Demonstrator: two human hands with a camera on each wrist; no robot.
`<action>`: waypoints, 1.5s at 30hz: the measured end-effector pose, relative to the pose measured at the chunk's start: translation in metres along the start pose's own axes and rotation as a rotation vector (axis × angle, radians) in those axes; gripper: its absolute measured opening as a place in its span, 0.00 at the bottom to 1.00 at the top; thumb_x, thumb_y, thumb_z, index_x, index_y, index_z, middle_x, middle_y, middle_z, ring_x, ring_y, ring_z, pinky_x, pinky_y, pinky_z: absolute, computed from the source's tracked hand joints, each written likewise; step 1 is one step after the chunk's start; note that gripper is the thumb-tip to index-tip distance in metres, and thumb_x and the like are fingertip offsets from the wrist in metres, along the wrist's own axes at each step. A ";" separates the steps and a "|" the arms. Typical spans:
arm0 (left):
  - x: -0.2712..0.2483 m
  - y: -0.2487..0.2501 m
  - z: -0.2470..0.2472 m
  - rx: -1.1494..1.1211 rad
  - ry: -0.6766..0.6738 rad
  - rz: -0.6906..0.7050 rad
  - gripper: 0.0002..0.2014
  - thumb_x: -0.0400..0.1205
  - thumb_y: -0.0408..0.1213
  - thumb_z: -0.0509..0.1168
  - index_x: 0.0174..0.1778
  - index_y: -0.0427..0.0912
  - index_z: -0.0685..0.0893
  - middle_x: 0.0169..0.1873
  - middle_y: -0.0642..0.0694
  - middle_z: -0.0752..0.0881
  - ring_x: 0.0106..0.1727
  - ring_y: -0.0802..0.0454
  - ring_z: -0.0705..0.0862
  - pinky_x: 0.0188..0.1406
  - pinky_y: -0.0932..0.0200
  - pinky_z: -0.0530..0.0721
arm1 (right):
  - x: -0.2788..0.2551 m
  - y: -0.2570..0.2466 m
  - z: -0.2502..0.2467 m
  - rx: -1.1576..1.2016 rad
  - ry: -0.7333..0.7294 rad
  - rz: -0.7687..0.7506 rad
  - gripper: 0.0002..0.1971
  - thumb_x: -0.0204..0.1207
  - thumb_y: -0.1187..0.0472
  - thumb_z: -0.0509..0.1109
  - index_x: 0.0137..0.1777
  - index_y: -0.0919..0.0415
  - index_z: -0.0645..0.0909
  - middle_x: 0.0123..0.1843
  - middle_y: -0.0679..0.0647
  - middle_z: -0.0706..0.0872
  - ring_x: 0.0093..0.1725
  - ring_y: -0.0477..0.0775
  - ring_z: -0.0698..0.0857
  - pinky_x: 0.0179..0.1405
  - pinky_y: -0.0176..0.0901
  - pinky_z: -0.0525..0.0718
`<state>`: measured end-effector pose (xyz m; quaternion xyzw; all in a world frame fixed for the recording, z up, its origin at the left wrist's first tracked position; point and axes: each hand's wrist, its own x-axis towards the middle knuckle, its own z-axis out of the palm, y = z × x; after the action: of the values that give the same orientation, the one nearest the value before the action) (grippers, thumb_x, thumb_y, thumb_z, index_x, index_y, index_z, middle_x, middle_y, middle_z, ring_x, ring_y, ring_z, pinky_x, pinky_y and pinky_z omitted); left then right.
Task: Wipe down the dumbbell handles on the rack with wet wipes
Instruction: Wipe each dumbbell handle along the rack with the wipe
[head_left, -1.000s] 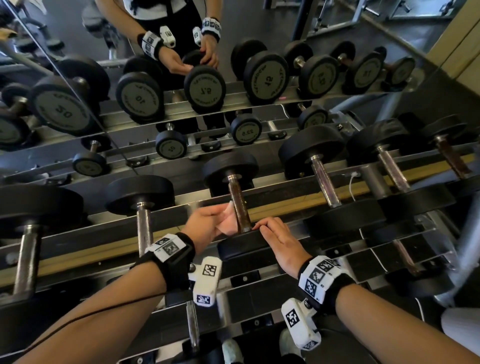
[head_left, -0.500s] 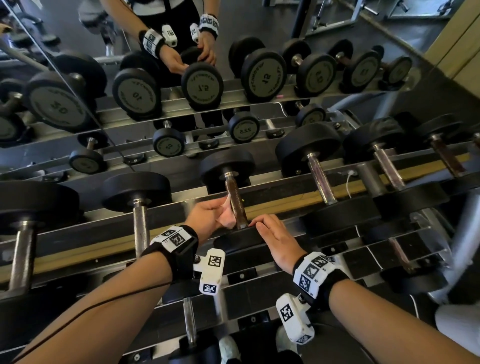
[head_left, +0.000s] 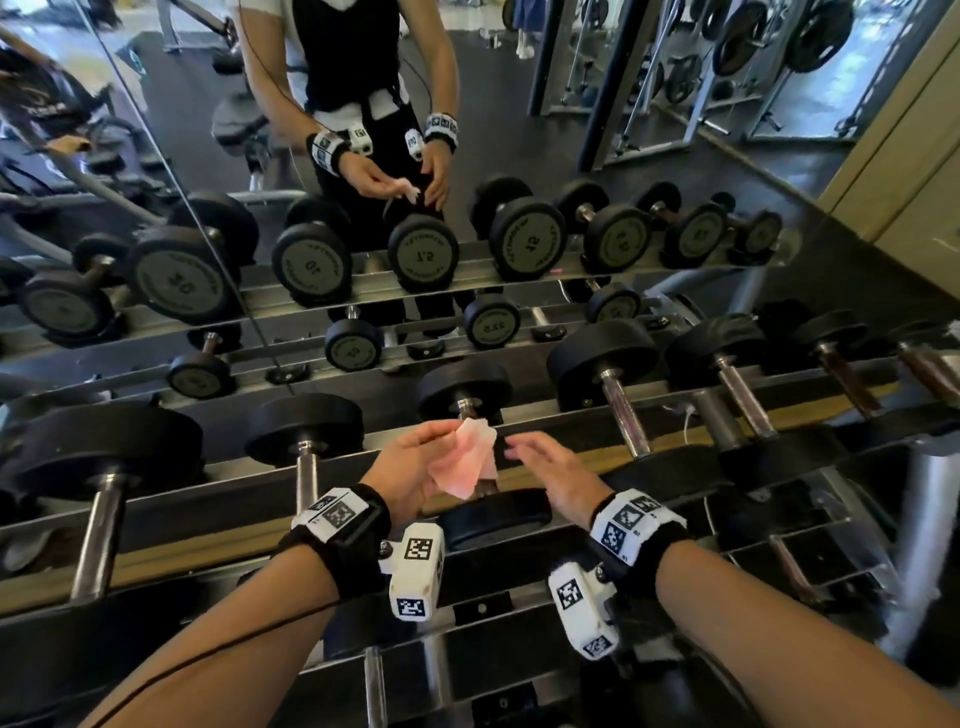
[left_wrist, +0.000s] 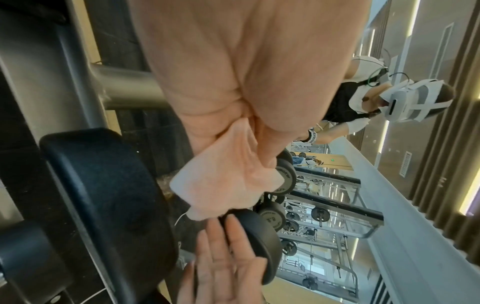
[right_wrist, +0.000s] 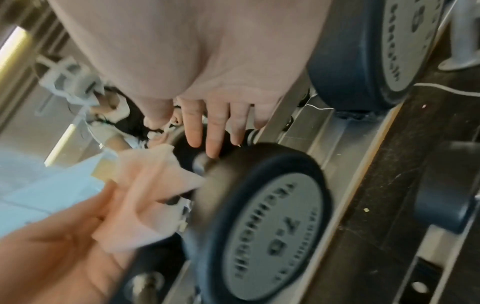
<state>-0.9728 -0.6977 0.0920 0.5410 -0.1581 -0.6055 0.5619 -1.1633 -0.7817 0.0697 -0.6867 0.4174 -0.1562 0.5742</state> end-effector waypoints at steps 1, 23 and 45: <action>-0.001 0.003 0.004 0.017 -0.018 0.011 0.11 0.87 0.29 0.61 0.62 0.36 0.84 0.59 0.33 0.88 0.53 0.42 0.88 0.48 0.48 0.90 | 0.003 -0.010 -0.002 0.063 0.035 -0.012 0.10 0.87 0.57 0.62 0.64 0.56 0.79 0.61 0.56 0.86 0.59 0.46 0.84 0.62 0.33 0.78; 0.038 0.002 0.157 0.897 0.199 0.321 0.17 0.82 0.32 0.69 0.65 0.54 0.85 0.42 0.48 0.86 0.42 0.52 0.83 0.43 0.62 0.80 | 0.011 -0.027 -0.212 0.054 0.082 -0.197 0.05 0.78 0.69 0.73 0.41 0.62 0.83 0.38 0.57 0.87 0.41 0.50 0.87 0.46 0.43 0.88; 0.049 0.025 0.254 0.793 0.091 0.543 0.05 0.84 0.34 0.68 0.43 0.44 0.80 0.46 0.48 0.87 0.52 0.47 0.87 0.66 0.33 0.81 | 0.019 -0.062 -0.299 -0.226 -0.128 -0.391 0.05 0.85 0.62 0.64 0.50 0.58 0.71 0.39 0.60 0.80 0.41 0.56 0.78 0.49 0.58 0.80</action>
<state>-1.1609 -0.8532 0.1817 0.6787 -0.4876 -0.3058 0.4562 -1.3348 -0.9928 0.2088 -0.8229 0.2537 -0.1730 0.4780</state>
